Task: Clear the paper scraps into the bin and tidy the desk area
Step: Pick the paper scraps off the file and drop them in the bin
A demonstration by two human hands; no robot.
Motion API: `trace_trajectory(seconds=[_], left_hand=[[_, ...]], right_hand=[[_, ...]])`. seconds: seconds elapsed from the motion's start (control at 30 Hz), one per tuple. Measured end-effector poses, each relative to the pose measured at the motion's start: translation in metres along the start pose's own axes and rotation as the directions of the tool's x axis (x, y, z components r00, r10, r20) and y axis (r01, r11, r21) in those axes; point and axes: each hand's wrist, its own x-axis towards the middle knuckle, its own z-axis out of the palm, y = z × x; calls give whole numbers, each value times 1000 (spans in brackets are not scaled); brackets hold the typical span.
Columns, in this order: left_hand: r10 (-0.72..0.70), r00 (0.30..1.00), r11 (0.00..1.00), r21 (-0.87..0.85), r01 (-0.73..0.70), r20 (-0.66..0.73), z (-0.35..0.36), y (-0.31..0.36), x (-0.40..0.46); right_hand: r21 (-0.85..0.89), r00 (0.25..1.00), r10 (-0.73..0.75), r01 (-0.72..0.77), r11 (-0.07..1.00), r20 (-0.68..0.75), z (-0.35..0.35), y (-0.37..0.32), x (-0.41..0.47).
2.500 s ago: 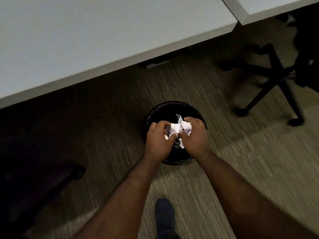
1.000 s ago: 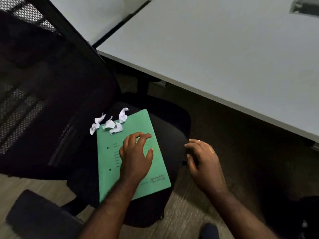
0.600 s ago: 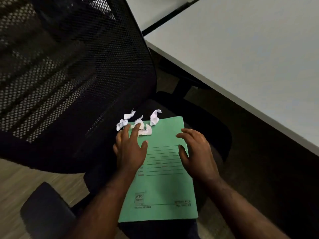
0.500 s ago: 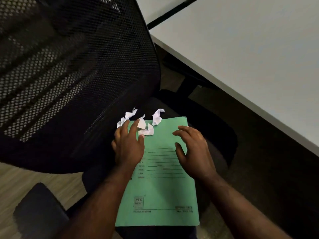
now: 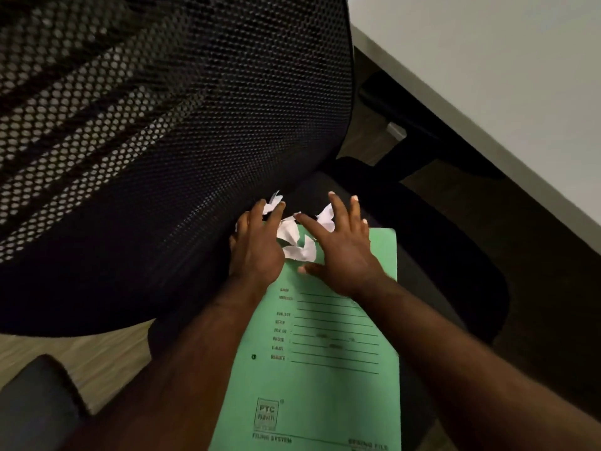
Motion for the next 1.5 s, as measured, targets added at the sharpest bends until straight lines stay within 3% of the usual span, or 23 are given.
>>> trace_trajectory(seconds=[0.1,0.2,0.4,0.63,0.87,1.13,1.5], left_hand=[[21,1000,997,-70,-20,6,6,-6,10],[76,997,991,-111,-79,-28,9,-11,18],[101,985,984,-131,-119,-140,14,-19,19],[76,966,975,-185,-124,-248,9,-24,9],[3,953,954,-285,-94,-304,-3,-19,-20],[-47,962,930,-362,-56,-270,-11,-6,-54],[152,966,917,-333,-218,-211,-31,17,-114]], right_hand=[[-63,989,-23,33,997,147,7,2,28],[-58,979,-80,92,994,188,11,4,47],[9,984,-168,168,986,54,18,1,58],[67,940,-340,341,938,-27,23,0,62],[137,950,-252,278,951,-182,27,1,44],[386,952,-29,151,910,-304,24,-5,-7],[373,872,167,19,928,-460,-6,5,-104]])
